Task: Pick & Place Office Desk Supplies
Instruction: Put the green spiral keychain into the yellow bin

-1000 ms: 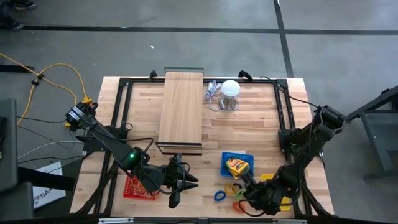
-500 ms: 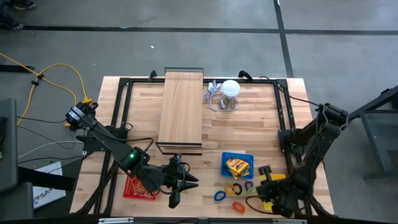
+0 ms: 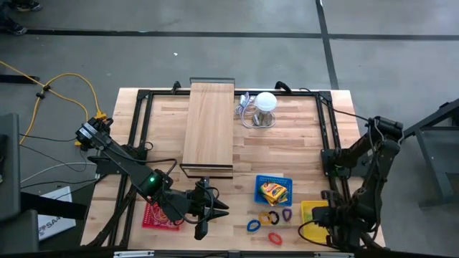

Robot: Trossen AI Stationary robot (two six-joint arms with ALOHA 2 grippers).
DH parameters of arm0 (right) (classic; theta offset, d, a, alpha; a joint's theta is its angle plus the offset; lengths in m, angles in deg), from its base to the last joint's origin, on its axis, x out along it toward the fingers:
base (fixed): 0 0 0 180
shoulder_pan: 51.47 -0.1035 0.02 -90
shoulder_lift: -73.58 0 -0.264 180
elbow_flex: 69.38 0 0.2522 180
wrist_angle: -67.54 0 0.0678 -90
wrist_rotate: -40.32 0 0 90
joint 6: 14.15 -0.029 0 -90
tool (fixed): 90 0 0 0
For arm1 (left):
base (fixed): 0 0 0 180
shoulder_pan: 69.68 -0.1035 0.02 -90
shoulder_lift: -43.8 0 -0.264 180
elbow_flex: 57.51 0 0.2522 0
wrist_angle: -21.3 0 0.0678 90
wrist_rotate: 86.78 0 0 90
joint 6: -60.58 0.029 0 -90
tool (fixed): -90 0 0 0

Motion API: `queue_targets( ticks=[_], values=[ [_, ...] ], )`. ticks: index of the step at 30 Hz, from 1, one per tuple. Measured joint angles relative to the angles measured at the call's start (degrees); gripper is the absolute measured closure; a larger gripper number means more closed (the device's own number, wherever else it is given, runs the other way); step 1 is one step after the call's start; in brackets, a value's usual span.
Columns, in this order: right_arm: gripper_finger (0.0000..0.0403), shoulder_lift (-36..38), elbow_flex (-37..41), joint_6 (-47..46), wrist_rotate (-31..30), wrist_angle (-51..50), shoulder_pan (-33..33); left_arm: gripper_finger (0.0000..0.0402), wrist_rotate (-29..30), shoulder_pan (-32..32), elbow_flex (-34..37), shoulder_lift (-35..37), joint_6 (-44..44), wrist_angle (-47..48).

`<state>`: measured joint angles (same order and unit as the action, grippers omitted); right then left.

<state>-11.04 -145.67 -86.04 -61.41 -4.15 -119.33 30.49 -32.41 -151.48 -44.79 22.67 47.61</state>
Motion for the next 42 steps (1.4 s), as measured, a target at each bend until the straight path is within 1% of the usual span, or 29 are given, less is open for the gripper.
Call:
queue_targets(
  ticks=[6,10,14,17,31,34,42],
  values=[
    [0.0399,-0.02,0.0,-3.29,-0.01,-0.9,-0.84,0.0325,0.0,0.0,-0.02,0.0,0.0,-0.01],
    [0.0399,-0.42,1.58,-4.96,1.54,-0.1,-0.84,0.0325,0.0,0.0,-0.01,0.01,0.0,0.01],
    [0.0398,-2.57,2.71,-4.99,3.25,0.72,-0.82,0.0325,0.0,0.0,0.0,0.01,0.0,-0.01],
    [0.0398,-3.73,2.71,-4.55,3.33,1.03,-0.82,0.0325,0.0,0.0,0.0,0.0,0.0,-0.01],
    [0.0398,-3.87,2.71,-4.16,3.46,1.18,-0.82,0.0325,0.0,0.0,-0.02,0.02,0.0,-0.01],
    [0.0385,-3.87,2.71,-4.16,3.74,1.2,-0.82,0.0325,-0.01,0.0,0.0,0.01,0.0,0.0],
    [0.031,-3.87,2.69,-4.29,3.24,1.2,-0.82,0.0325,0.0,0.0,-0.02,0.01,0.0,-0.01]
  ],
)
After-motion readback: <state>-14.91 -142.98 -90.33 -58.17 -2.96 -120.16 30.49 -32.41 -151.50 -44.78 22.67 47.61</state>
